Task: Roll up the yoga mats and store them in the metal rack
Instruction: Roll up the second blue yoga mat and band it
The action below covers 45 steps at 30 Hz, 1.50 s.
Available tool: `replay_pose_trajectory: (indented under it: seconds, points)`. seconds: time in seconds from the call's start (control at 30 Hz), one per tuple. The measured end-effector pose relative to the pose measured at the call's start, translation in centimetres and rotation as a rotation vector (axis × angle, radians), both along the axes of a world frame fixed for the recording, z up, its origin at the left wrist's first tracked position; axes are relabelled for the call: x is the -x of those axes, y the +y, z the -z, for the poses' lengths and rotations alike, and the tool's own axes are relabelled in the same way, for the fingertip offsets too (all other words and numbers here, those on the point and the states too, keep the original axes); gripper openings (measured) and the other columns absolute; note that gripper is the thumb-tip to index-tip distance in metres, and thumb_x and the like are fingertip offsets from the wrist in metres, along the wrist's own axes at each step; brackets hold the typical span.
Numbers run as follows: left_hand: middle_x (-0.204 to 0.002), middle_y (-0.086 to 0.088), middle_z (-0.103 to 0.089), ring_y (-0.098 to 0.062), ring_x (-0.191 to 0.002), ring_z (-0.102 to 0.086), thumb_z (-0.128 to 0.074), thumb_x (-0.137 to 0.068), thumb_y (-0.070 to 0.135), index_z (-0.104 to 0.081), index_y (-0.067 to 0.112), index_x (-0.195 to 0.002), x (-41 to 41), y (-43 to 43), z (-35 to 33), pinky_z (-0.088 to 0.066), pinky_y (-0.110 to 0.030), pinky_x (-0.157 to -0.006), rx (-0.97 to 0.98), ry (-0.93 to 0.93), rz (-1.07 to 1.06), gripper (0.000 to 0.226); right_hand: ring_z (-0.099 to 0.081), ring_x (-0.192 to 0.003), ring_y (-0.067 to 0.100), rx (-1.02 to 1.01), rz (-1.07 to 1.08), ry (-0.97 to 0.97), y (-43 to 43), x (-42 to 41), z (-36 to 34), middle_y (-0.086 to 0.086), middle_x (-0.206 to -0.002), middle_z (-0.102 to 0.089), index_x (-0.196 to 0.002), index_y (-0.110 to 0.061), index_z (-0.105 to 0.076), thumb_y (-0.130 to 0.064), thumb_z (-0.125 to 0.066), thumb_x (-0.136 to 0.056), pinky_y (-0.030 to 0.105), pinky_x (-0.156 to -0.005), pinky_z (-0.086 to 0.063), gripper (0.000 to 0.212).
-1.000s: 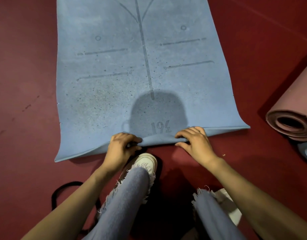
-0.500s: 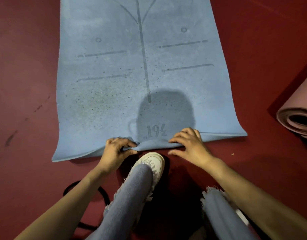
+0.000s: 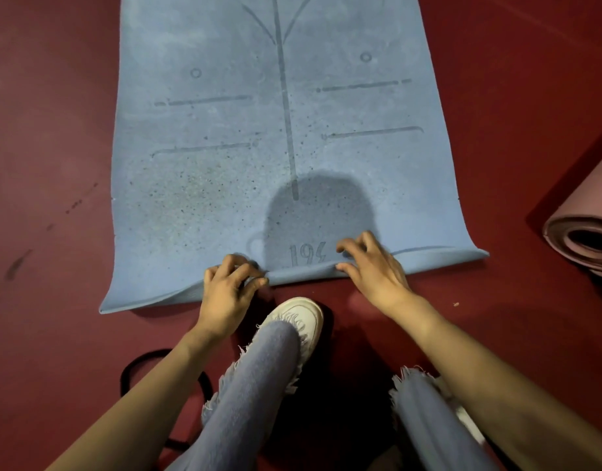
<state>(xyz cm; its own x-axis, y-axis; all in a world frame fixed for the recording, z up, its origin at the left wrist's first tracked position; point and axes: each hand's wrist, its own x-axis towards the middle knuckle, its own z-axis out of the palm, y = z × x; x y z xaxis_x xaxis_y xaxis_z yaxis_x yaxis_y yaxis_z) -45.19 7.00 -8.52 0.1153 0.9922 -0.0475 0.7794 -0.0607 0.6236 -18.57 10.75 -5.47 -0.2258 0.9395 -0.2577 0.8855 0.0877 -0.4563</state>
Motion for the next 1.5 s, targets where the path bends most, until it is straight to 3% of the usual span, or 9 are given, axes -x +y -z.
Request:
replay_pose_trajectory:
  seconds: [0.17, 0.3, 0.47, 0.7, 0.87, 1.0, 1.23, 1.4, 1.5]
  points:
    - [-0.096, 0.006, -0.053, -0.016, -0.093, -0.033, -0.046, -0.086, 0.046, -0.072, 0.023, -0.088, -0.3, 1.6, -1.0, -0.012, -0.025, -0.074, -0.08, 0.185, 0.051, 0.035, -0.05, -0.096, 0.023, 0.056, 0.065, -0.067, 1.3, 0.5, -0.3, 0.002, -0.1, -0.045, -0.092, -0.018, -0.059, -0.03, -0.067, -0.085, 0.031, -0.077, -0.038, 0.016]
    - [-0.083, 0.012, -0.052, -0.006, -0.087, -0.039, -0.037, -0.09, 0.06, -0.069, 0.024, -0.09, 0.3, 1.8, -0.8, -0.016, -0.026, -0.075, -0.086, 0.096, 0.126, 0.048, -0.047, -0.081, 0.021, -0.277, -0.024, -0.115, 0.7, 0.3, 0.6, 0.002, -0.075, -0.056, -0.068, -0.018, -0.066, -0.028, -0.075, -0.067, 0.034, -0.068, -0.041, 0.014]
    - [-0.088, 0.009, -0.059, -0.009, -0.088, -0.046, -0.032, -0.094, 0.058, -0.071, 0.025, -0.089, 0.9, 2.9, -0.6, -0.019, -0.019, -0.086, -0.087, 0.025, 0.21, 0.052, -0.055, -0.071, 0.022, -0.481, -0.194, -0.16, -0.5, -0.8, 1.7, 0.0, -0.078, -0.061, -0.078, -0.017, -0.065, -0.028, -0.057, -0.088, 0.032, -0.068, -0.036, 0.018]
    - [-0.098, 0.005, -0.061, -0.017, -0.096, -0.047, -0.056, -0.079, 0.062, -0.069, 0.02, -0.094, 1.8, 3.6, 0.1, -0.026, -0.028, -0.082, -0.257, 0.111, 0.378, 0.047, -0.049, -0.092, 0.021, -0.392, -0.234, -0.07, -1.2, -2.6, 2.0, 0.004, -0.101, -0.066, -0.104, -0.014, -0.071, -0.034, -0.057, -0.083, 0.034, -0.083, -0.043, 0.033]
    - [-0.098, 0.006, -0.058, -0.018, -0.09, -0.044, -0.04, -0.093, 0.056, -0.065, 0.02, -0.101, 1.5, 3.1, -0.1, -0.026, -0.03, -0.078, -0.329, 0.21, 0.373, 0.045, -0.047, -0.089, 0.017, -0.279, -0.169, -0.013, 0.0, -2.3, 1.2, 0.001, -0.094, -0.067, -0.1, -0.015, -0.073, -0.038, -0.051, -0.083, 0.032, -0.078, -0.046, 0.035]
    - [-0.1, 0.0, -0.053, -0.022, -0.09, -0.042, -0.044, -0.091, 0.043, -0.072, 0.013, -0.101, 0.5, 2.1, -0.2, -0.029, -0.034, -0.078, -0.375, 0.41, 0.245, 0.042, -0.059, -0.082, 0.025, -0.176, -0.155, -0.015, 1.6, -2.0, 0.1, 0.002, -0.087, -0.07, -0.097, -0.013, -0.073, -0.039, -0.056, -0.081, 0.033, -0.077, -0.051, 0.035]
    - [-0.087, -0.003, -0.06, -0.019, -0.086, -0.042, -0.024, -0.1, 0.048, -0.072, 0.011, -0.1, 0.5, 2.7, -0.3, -0.029, -0.032, -0.076, -0.306, 0.371, 0.223, 0.06, -0.051, -0.1, 0.026, -0.018, -0.113, 0.001, 3.2, -2.0, -0.2, 0.005, -0.096, -0.067, -0.1, -0.012, -0.063, -0.032, -0.065, -0.085, 0.035, -0.087, -0.041, 0.025]
    - [-0.08, -0.002, -0.06, -0.016, -0.078, -0.044, -0.029, -0.099, 0.05, -0.063, 0.017, -0.099, 1.4, 4.7, -0.1, -0.029, -0.03, -0.071, -0.299, 0.266, 0.296, 0.047, -0.041, -0.092, 0.024, -0.274, -0.029, -0.095, 2.1, -1.8, 0.5, 0.008, -0.09, -0.061, -0.077, -0.016, -0.069, -0.041, -0.059, -0.077, 0.04, -0.076, -0.049, 0.027]
    - [-0.078, -0.003, -0.06, -0.016, -0.076, -0.044, -0.034, -0.098, 0.052, -0.054, 0.019, -0.092, 1.6, 6.0, -0.1, -0.031, -0.029, -0.069, -0.268, 0.159, 0.307, 0.039, -0.047, -0.081, 0.025, -0.378, -0.061, -0.205, 1.6, -1.3, 0.5, 0.007, -0.086, -0.058, -0.081, -0.017, -0.07, -0.038, -0.051, -0.082, 0.037, -0.072, -0.045, 0.028]
